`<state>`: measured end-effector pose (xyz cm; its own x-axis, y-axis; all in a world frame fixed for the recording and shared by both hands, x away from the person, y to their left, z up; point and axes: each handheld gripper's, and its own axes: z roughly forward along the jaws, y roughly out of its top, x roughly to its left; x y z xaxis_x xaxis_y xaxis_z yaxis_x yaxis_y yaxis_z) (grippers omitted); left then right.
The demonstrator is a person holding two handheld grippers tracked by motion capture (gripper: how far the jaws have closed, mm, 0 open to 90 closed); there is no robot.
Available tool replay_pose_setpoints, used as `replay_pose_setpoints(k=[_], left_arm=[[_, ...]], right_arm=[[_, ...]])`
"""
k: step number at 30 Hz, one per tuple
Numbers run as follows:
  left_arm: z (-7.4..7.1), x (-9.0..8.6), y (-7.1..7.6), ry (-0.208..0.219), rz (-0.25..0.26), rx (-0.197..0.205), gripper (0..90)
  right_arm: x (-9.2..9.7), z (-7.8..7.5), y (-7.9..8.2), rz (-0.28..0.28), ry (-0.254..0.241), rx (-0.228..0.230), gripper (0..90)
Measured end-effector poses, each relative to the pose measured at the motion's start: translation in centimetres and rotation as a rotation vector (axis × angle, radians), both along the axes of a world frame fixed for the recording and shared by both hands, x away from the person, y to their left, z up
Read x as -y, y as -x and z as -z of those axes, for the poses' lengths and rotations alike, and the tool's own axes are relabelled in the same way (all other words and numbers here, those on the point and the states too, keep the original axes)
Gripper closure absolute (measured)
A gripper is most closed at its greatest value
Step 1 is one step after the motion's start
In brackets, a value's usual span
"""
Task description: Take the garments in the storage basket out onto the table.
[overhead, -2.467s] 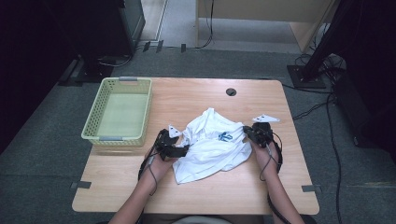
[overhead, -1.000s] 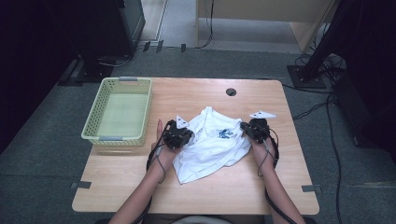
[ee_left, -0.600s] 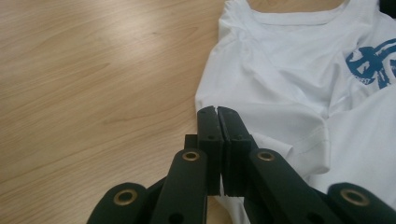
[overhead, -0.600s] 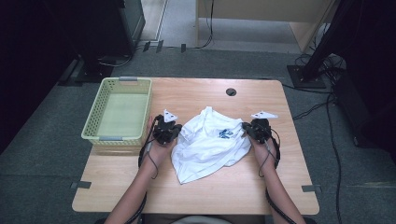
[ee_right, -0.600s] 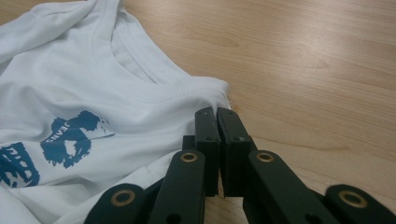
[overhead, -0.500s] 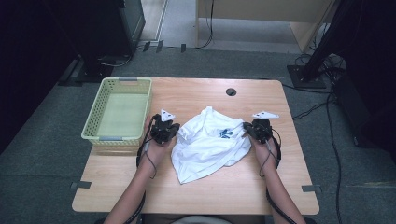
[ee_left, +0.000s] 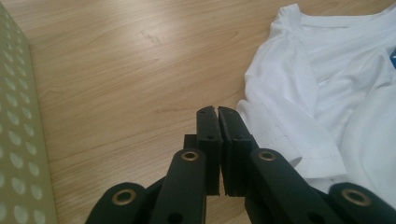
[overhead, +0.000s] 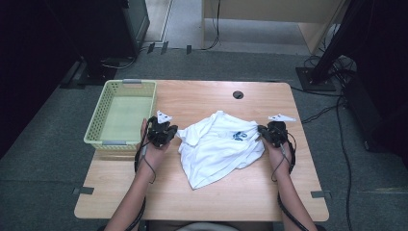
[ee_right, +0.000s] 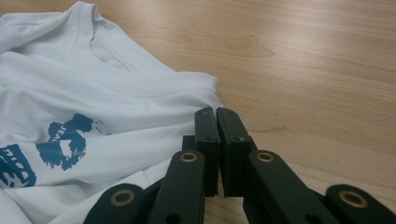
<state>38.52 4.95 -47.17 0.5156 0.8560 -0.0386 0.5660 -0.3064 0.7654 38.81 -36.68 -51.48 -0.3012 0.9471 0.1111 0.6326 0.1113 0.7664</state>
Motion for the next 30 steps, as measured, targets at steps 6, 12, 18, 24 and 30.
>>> replay_pose_setpoints(k=[6, 12, 18, 24, 30], left_arm=[[0.3, 1.3, 0.3, -0.003, 0.044, 0.021, 62.3], [1.1, 3.2, 0.6, -0.033, 0.094, 0.016, 55.7], [1.6, 4.8, 1.2, -0.056, 0.137, 0.01, 54.2], [1.8, 5.7, 1.5, -0.064, 0.157, 0.006, 54.1], [2.3, 6.6, 1.8, -0.079, 0.186, -0.007, 56.3]], right_arm=[[-0.3, 0.2, 0.0, -0.013, 0.003, -0.004, 84.7], [-0.4, 0.2, 0.1, -0.02, -0.012, 0.003, 76.5], [-0.6, 0.2, 0.2, -0.027, -0.03, 0.007, 70.5], [-0.9, 0.3, 0.2, -0.038, -0.019, 0.005, 70.4], [-0.9, 0.3, 0.3, -0.034, -0.023, 0.001, 69.9]])
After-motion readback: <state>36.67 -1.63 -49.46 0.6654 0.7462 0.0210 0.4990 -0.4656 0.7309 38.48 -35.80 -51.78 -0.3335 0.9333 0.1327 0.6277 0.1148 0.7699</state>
